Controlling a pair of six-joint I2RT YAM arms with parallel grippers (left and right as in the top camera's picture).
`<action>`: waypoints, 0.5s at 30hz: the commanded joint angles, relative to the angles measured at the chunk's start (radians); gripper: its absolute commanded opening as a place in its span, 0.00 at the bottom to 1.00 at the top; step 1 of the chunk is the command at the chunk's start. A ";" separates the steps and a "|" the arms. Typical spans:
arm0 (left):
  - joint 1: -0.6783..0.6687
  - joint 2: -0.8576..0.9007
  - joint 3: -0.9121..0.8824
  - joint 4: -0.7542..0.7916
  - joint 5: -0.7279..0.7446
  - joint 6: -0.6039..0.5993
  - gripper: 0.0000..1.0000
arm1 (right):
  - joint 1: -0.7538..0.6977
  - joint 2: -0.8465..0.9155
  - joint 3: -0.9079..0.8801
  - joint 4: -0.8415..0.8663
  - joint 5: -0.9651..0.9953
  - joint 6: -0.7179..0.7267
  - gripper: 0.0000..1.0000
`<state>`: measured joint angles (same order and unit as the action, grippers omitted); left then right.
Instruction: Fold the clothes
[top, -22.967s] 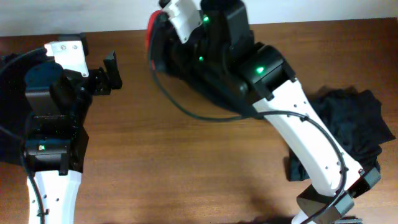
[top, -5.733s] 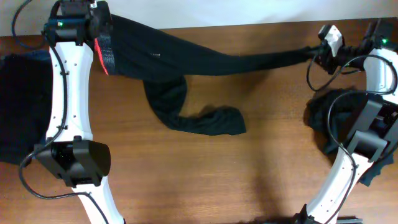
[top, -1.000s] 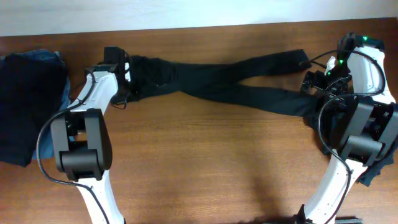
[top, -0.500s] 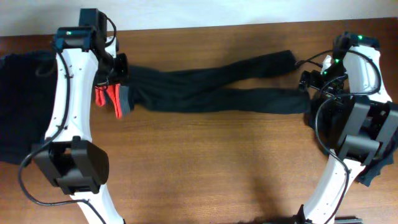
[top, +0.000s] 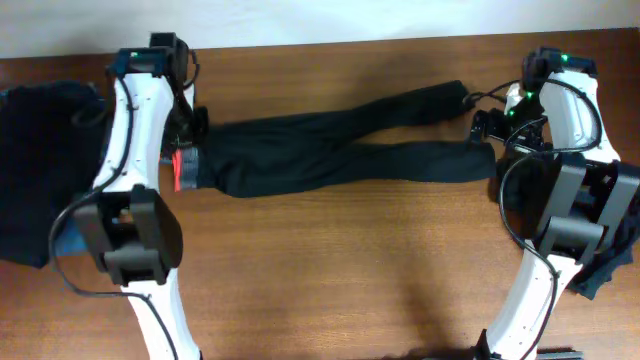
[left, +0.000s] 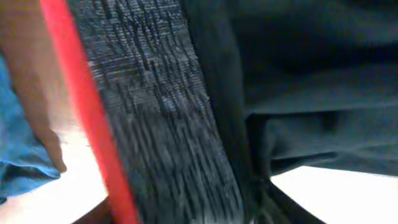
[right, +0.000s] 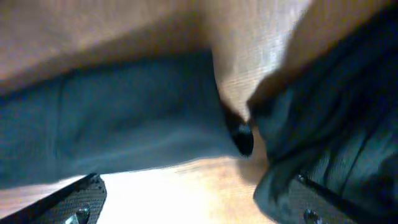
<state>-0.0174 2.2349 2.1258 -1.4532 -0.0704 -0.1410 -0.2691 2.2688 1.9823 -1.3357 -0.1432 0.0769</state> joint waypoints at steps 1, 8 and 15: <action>-0.006 0.023 0.002 -0.042 0.051 0.013 0.70 | 0.003 -0.033 0.017 0.052 -0.086 -0.096 0.99; -0.052 0.022 0.002 -0.052 0.055 0.042 0.99 | 0.014 -0.029 0.017 0.312 -0.089 -0.100 0.99; -0.052 0.018 0.016 0.041 0.056 0.041 0.99 | 0.058 0.032 0.017 0.501 -0.089 -0.091 0.99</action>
<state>-0.0753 2.2574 2.1246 -1.4345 -0.0223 -0.1139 -0.2359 2.2715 1.9842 -0.8616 -0.2203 -0.0097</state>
